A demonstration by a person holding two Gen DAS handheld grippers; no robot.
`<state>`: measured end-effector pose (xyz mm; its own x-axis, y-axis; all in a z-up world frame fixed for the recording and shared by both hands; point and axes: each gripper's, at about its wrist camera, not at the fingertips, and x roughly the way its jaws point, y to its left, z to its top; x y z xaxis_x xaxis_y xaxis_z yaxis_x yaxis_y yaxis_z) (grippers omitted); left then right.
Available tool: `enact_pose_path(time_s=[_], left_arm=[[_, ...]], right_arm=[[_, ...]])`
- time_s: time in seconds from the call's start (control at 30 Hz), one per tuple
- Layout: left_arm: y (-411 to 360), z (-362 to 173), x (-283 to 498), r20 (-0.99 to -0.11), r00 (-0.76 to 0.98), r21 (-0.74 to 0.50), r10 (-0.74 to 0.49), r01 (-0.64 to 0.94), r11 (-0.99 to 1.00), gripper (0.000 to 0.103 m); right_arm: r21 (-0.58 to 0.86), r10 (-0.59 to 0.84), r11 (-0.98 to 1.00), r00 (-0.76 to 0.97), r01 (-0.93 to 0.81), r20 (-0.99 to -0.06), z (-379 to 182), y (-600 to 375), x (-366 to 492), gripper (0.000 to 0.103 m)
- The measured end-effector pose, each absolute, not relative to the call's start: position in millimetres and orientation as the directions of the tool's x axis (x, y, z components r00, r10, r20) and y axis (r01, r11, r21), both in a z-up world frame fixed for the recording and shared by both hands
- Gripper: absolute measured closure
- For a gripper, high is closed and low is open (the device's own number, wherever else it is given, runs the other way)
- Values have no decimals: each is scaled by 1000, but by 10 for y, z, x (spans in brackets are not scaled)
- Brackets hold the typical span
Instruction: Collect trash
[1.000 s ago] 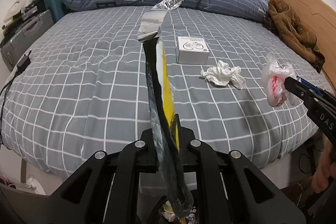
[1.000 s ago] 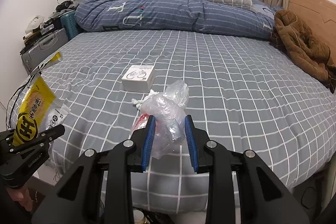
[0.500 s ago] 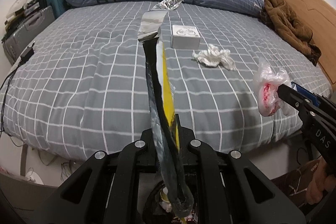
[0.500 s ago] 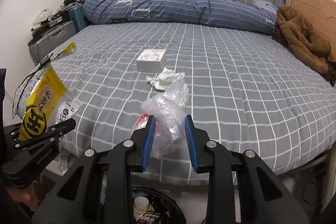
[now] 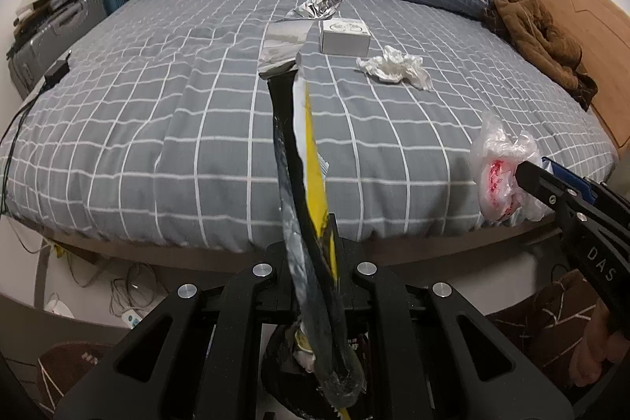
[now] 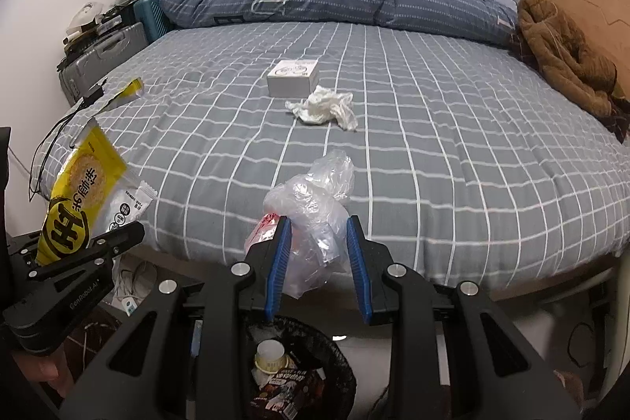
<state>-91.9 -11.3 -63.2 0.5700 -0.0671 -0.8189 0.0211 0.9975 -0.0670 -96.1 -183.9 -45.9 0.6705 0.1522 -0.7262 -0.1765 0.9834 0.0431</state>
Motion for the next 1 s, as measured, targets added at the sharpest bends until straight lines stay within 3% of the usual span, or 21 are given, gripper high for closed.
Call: enact_pose_path(time_s=[0.6, 1.0], left_arm=[[-107, -918, -1306, -866, 493, -93, -86, 10, 996, 93], [-23, -1492, -1304, -923, 375, -90, -81, -5, 996, 93]], right_arm=[[62, 153, 982, 566, -176, -810, -849, -1790, -1366, 75], [43, 119, 981, 408, -190, -905, -1441, -1753, -1387, 75]])
